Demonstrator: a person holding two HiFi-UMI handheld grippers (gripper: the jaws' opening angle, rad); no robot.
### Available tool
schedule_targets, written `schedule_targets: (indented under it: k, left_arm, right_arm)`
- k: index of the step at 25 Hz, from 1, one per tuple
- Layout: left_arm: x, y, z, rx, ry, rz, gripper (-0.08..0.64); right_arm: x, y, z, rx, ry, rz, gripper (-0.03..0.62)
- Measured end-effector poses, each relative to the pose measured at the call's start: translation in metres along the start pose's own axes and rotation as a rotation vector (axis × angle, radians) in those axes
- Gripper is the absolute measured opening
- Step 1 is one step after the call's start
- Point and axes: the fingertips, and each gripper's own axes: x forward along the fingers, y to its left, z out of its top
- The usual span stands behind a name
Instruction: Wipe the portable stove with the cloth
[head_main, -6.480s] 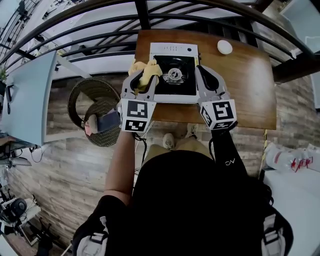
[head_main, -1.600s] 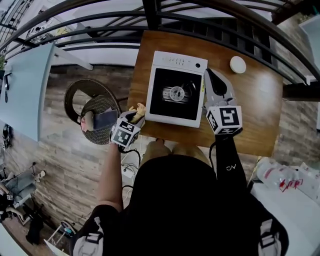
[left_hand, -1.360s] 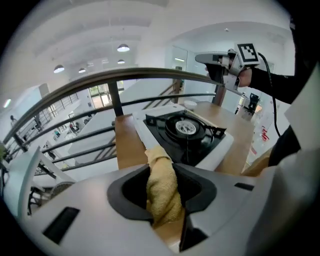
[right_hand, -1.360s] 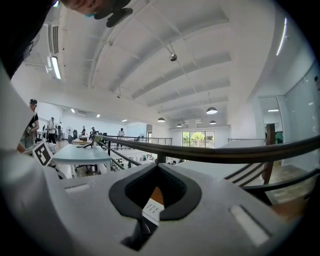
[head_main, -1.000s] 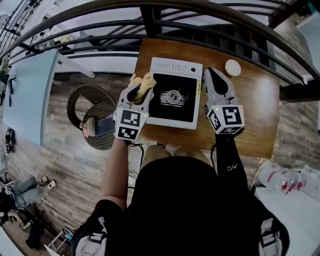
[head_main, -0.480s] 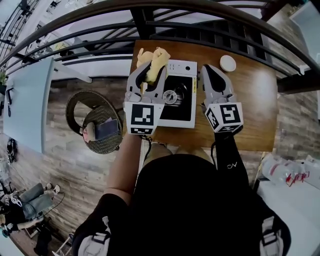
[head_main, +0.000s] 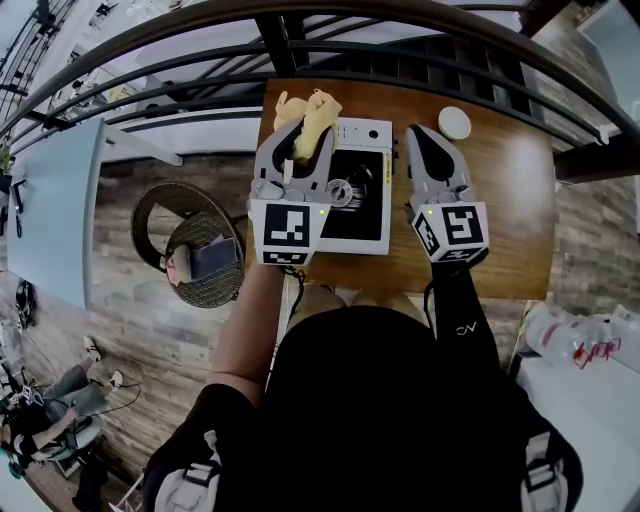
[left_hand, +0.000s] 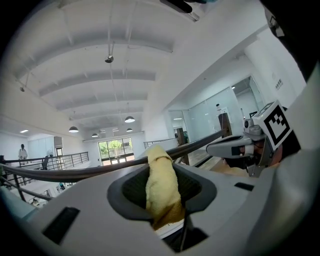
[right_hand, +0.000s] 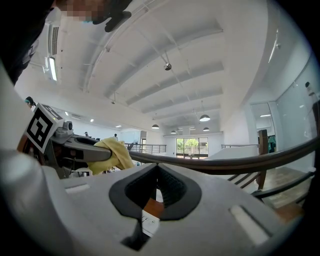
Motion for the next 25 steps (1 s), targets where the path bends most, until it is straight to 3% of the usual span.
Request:
schedule_targets:
  k: [8, 25]
  left_arm:
    - [-0.002, 0.001, 0.003, 0.005, -0.002, 0.007, 0.121]
    - [-0.001, 0.001, 0.004, -0.001, -0.007, 0.010, 0.121]
  right_arm:
    - [-0.003, 0.010, 0.005, -0.062, -0.005, 0.028, 0.002]
    - [-0.004, 0.009, 0.006, -0.072, -0.007, 0.019, 0.002]
